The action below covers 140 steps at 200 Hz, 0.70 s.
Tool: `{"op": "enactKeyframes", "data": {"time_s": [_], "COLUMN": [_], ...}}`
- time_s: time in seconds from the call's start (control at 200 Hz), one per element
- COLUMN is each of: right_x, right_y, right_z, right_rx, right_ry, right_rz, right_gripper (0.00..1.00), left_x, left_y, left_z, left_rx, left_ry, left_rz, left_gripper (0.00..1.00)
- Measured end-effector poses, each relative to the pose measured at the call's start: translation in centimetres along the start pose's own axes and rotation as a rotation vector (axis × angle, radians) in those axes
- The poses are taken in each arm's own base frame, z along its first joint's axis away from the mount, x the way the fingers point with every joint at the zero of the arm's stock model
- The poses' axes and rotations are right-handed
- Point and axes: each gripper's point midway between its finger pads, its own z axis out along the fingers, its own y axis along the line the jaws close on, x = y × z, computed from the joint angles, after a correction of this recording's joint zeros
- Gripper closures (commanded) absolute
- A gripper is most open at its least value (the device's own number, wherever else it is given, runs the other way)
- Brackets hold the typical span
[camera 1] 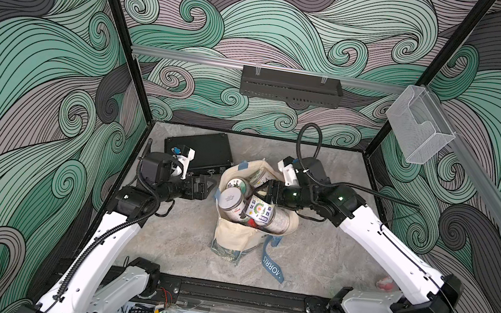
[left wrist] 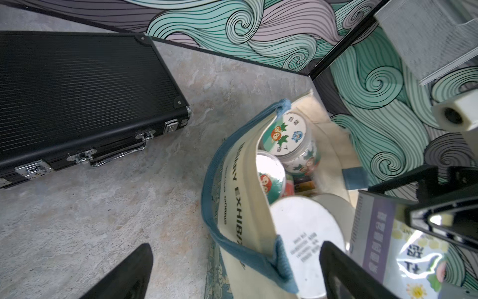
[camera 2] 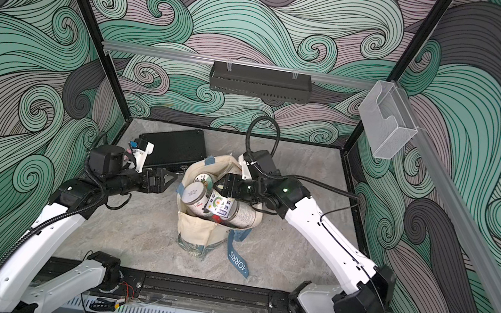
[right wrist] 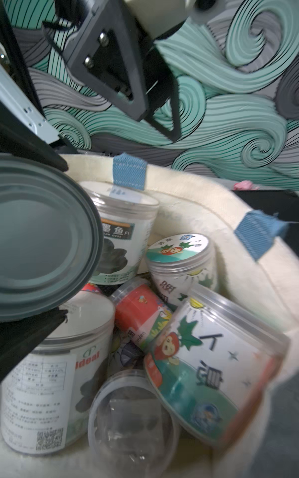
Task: Take out the seed jars from the canvas bag
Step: Pick up the seed jar from the canvas bag, then place the seed jar at the center of the board.
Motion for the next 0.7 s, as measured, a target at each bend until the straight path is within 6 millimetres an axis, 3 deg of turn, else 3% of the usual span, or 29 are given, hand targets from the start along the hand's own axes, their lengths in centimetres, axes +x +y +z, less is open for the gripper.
{"op": "enactKeyframes", "data": {"time_s": [0.155,0.295,0.515,0.7], "right_x": [-2.9,-4.7,-7.0,-7.7], "right_y": [0.2,0.2,1.1,1.6], "right_z": [-2.3,-3.3,-4.6,-5.3], "right_rx": [-0.101,-0.183,-0.312,-0.374], "right_ry": [-0.102,-0.151,-0.208,-0.234], "right_rz": [0.116,0.226,0.356,0.424], "right_gripper": [0.32,0.33,0.34,0.34], "left_x": [-1.9,-1.6,-0.2,0.0], "left_y": [-3.9,-7.3,-11.8,-14.4], "left_z": [-1.5,-1.7,-0.2,1.5], "left_rx": [0.097,0.198,0.309,0.342], "left_ry": [-0.052,-0.043,0.012,0.003], "left_rz": [0.013,0.015,0.017,0.007], "left_gripper": [0.01,0.01,0.01,0.01]}}
